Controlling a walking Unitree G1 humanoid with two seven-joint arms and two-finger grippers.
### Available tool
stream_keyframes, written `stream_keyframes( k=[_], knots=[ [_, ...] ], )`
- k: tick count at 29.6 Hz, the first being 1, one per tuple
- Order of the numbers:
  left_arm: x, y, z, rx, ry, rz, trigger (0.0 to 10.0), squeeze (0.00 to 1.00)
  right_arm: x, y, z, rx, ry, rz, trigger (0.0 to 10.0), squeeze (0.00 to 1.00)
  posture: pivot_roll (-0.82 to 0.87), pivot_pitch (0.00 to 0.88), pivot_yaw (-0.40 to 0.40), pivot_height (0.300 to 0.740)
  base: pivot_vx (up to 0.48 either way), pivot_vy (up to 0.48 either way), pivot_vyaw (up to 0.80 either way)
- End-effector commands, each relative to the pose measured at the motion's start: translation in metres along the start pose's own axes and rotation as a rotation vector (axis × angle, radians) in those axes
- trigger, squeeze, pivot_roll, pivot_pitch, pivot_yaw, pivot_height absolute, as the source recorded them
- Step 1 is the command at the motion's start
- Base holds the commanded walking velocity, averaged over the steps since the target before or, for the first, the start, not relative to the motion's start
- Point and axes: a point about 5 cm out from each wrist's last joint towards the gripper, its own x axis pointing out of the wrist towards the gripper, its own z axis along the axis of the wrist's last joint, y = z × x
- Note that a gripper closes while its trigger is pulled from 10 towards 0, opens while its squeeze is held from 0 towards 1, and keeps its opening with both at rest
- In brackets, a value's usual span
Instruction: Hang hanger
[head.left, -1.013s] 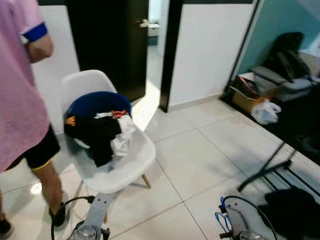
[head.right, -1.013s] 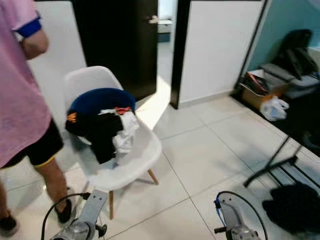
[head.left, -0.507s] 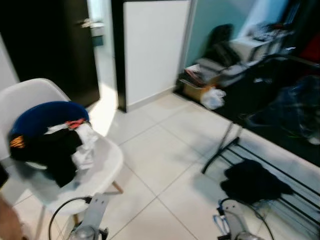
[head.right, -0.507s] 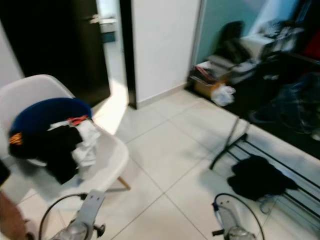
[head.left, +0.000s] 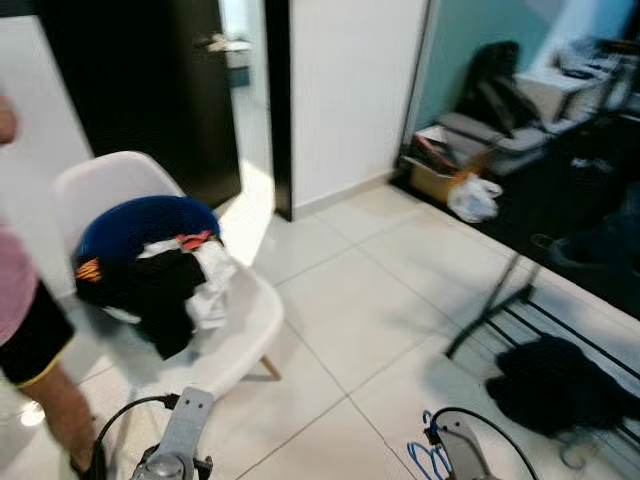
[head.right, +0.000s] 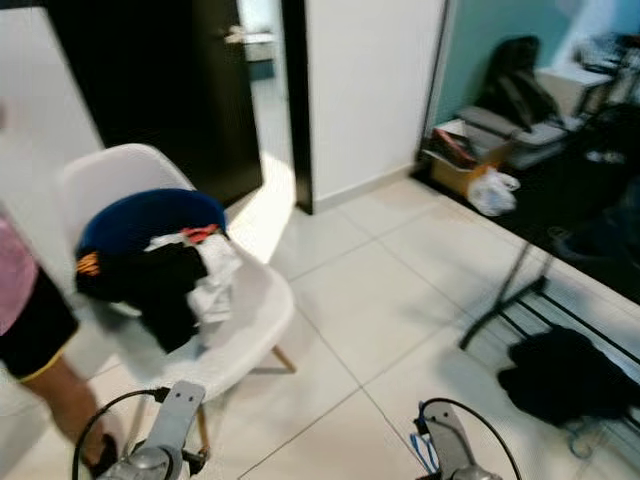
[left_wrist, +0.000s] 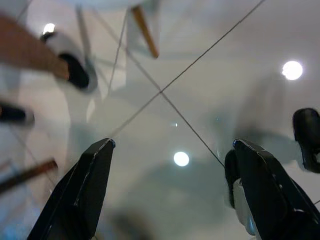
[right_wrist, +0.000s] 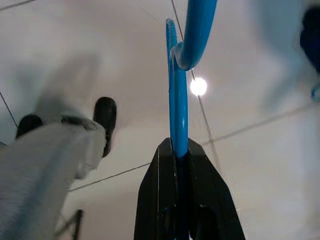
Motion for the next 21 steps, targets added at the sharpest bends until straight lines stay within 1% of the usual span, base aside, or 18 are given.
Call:
stream_keyframes(
  k=[1, 4, 7, 9, 13, 21],
  knots=[
    [-0.0002, -0.0023, -0.0033, 0.000, 0.012, -0.010, 10.0, 0.00, -0.0002, -0.0018, 0.0046, -0.013, -0.021, -0.012, 10.0, 0.00, -0.04, 0.000, 0.006, 0.740, 0.000, -0.472, 0.00],
    [-0.0002, -0.0032, -0.0045, 0.008, 0.018, -0.015, 10.0, 0.00, -0.0004, -0.0035, 0.0029, -0.012, -0.019, -0.026, 10.0, 0.00, -0.04, 0.000, 0.000, 0.740, 0.000, -0.472, 0.00],
    [-0.0003, -0.0031, -0.0050, 0.005, 0.020, -0.014, 10.0, 0.00, -0.0004, -0.0028, 0.0025, -0.010, -0.019, -0.009, 10.0, 0.00, -0.05, 0.000, 0.002, 0.740, 0.000, -0.472, 0.00],
    [-0.0003, -0.0028, -0.0051, 0.005, 0.020, -0.014, 10.0, 0.00, -0.0004, -0.0025, 0.0026, -0.028, -0.012, -0.002, 10.0, 0.00, -0.05, 0.000, 0.002, 0.740, 0.000, -0.416, 0.80],
    [-0.0003, -0.0018, -0.0051, -0.007, 0.017, -0.003, 10.0, 0.00, -0.0004, -0.0023, 0.0036, -0.049, -0.014, -0.002, 10.0, 0.00, -0.05, 0.000, 0.004, 0.740, 0.000, 0.000, 0.80],
    [-0.0002, -0.0014, -0.0037, -0.013, 0.006, 0.008, 10.0, 0.00, -0.0005, -0.0030, 0.0049, -0.060, -0.019, -0.006, 10.0, 0.00, -0.05, 0.000, -0.001, 0.740, 0.000, 0.000, 0.00]
  ],
)
